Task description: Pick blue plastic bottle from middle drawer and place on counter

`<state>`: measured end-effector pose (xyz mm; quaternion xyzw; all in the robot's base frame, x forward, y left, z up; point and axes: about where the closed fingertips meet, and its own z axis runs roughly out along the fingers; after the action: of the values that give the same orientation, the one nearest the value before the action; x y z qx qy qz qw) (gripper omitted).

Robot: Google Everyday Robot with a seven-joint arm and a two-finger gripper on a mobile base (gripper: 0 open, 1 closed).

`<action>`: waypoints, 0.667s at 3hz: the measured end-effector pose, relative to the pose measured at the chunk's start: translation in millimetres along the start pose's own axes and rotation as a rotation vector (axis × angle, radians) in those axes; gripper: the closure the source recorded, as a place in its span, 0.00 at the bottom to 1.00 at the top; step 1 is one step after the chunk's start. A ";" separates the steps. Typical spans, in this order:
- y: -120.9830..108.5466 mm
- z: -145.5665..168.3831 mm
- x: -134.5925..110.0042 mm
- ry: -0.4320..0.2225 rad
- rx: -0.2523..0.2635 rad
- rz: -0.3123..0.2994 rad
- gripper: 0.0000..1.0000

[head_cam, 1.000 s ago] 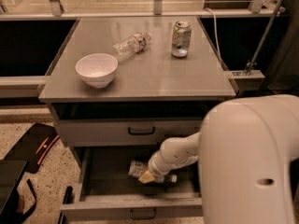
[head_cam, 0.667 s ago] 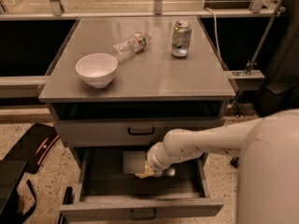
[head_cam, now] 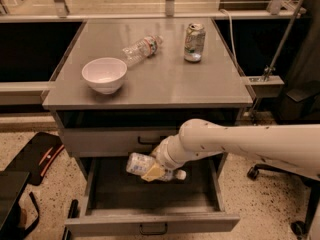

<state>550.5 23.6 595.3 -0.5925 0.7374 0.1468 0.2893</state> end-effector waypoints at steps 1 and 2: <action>4.3 -6.4 -0.3 0.010 0.003 -0.006 1.00; 4.4 -6.5 -0.4 0.010 0.003 -0.006 1.00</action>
Offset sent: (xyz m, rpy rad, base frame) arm 0.0169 0.0034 0.1688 -0.1023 -0.1293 -0.0172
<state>544.7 21.4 600.1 -0.5950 0.7373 0.1419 0.2868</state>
